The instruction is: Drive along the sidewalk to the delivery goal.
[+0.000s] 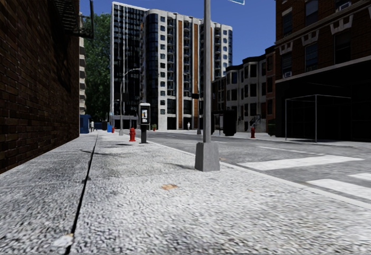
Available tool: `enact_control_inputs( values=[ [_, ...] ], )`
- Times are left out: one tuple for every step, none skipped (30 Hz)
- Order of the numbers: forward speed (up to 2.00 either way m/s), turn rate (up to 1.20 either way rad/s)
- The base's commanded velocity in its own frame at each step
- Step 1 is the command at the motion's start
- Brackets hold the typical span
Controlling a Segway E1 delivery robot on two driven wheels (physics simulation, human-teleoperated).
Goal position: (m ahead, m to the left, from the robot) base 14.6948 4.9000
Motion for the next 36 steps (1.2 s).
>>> enact_control_inputs(
  values=[
    [1.28,0.53],
    [1.28,0.53],
    [1.28,0.53],
    [1.28,0.53],
    [1.28,0.53],
    [1.28,0.53],
    [1.28,0.53],
    [1.28,0.53],
    [1.28,0.53],
    [1.28,0.53],
    [1.28,0.53],
    [1.28,0.53],
    [1.28,0.53],
    [1.28,0.53],
    [1.28,0.53],
    [1.28,0.53],
    [1.28,0.49],
    [1.28,0.49],
    [1.28,0.4],
    [1.28,0.35],
    [1.28,0.32],
    [1.28,0.31],
    [1.28,0.3],
    [1.28,0.3],
    [1.28,0.3],
    [1.28,0.19],
    [1.29,0.0],
    [1.3,0.0],
    [1.3,0.0],
    [1.33,0.0],
    [1.38,0.0],
    [1.38,0.0],
    [1.43,0.0],
    [1.47,0.0],
    [1.5,0.0],
    [1.53,0.0]
  ],
)
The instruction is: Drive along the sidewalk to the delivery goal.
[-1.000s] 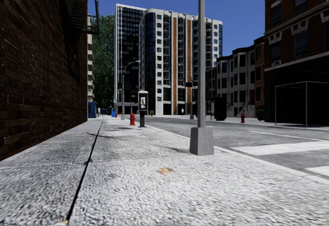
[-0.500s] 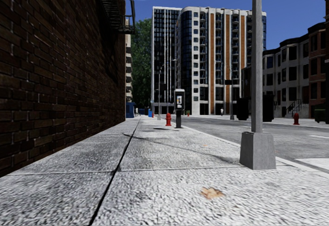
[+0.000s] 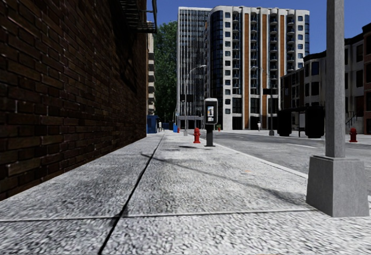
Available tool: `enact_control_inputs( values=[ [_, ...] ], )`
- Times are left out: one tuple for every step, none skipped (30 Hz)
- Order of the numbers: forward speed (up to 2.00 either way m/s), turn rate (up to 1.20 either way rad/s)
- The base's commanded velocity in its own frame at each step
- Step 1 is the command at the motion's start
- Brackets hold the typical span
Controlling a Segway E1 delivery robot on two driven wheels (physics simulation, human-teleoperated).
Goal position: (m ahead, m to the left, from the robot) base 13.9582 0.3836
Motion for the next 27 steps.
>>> enact_control_inputs(
  values=[
    [1.54,0.0],
    [1.54,0.0],
    [1.54,0.1],
    [1.54,0.19],
    [1.54,0.19],
    [1.54,0.21],
    [1.54,0.21],
    [1.54,0.21],
    [1.54,0.18],
    [1.54,0.06],
    [1.54,0.0],
    [1.54,0.0],
    [1.54,0.0],
    [1.54,0.0],
    [1.54,0.0],
    [1.54,0.0],
    [1.54,0.0],
    [1.54,0.0],
    [1.54,0.0],
    [1.54,0.0],
    [1.54,0.0],
    [1.54,0.0],
    [1.54,0.0],
    [1.53,0.0],
    [1.53,0.0],
    [1.53,0.0],
    [1.53,0.0]
  ],
)
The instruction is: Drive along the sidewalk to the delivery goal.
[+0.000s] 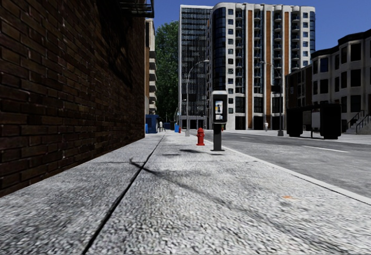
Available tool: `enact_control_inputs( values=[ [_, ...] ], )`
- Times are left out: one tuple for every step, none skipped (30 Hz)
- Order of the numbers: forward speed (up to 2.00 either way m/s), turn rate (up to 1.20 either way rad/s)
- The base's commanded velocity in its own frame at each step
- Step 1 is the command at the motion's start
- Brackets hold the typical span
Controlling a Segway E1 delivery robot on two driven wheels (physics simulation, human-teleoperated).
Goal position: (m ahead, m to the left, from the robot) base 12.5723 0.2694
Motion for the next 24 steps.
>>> enact_control_inputs(
  values=[
    [1.53,0.0],
    [1.53,0.03],
    [1.53,0.1],
    [1.52,0.11],
    [1.52,0.12],
    [1.51,0.12],
    [1.51,0.12],
    [1.51,0.12],
    [1.51,0.12],
    [1.51,0.12],
    [1.51,0.12],
    [1.51,0.12],
    [1.51,0.12],
    [1.51,0.12],
    [1.51,0.12],
    [1.51,0.12],
    [1.51,0.12],
    [1.51,0.12],
    [1.51,0.12],
    [1.51,0.12],
    [1.51,0.12],
    [1.51,0.12],
    [1.51,0.12],
    [1.51,0.12]
  ],
)
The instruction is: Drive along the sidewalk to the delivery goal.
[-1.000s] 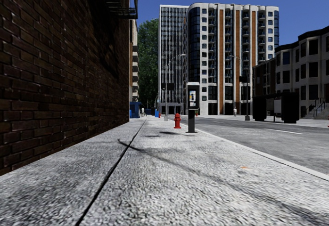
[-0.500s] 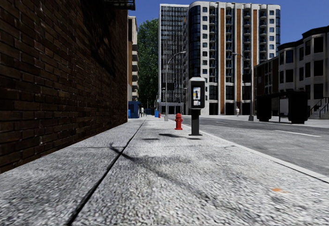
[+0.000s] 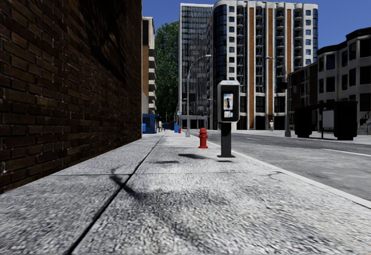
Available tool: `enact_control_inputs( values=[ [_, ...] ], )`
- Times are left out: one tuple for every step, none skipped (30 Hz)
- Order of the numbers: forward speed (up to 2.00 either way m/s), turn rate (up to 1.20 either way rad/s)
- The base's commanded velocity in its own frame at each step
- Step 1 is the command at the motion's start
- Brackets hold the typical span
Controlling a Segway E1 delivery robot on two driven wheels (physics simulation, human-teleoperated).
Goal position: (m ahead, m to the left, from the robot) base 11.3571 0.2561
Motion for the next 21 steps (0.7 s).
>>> enact_control_inputs(
  values=[
    [1.51,0.12],
    [1.51,0.12],
    [1.51,0.12],
    [1.51,0.12],
    [1.53,0.12],
    [1.57,0.12],
    [1.57,0.12],
    [1.69,0.12],
    [1.77,0.12],
    [1.78,0.12],
    [1.79,0.12],
    [1.79,0.12],
    [1.79,0.12],
    [1.79,0.12],
    [1.79,0.12],
    [1.79,0.12],
    [1.79,0.12],
    [1.79,0.12],
    [1.79,0.12],
    [1.8,0.12],
    [1.8,0.12]
  ],
)
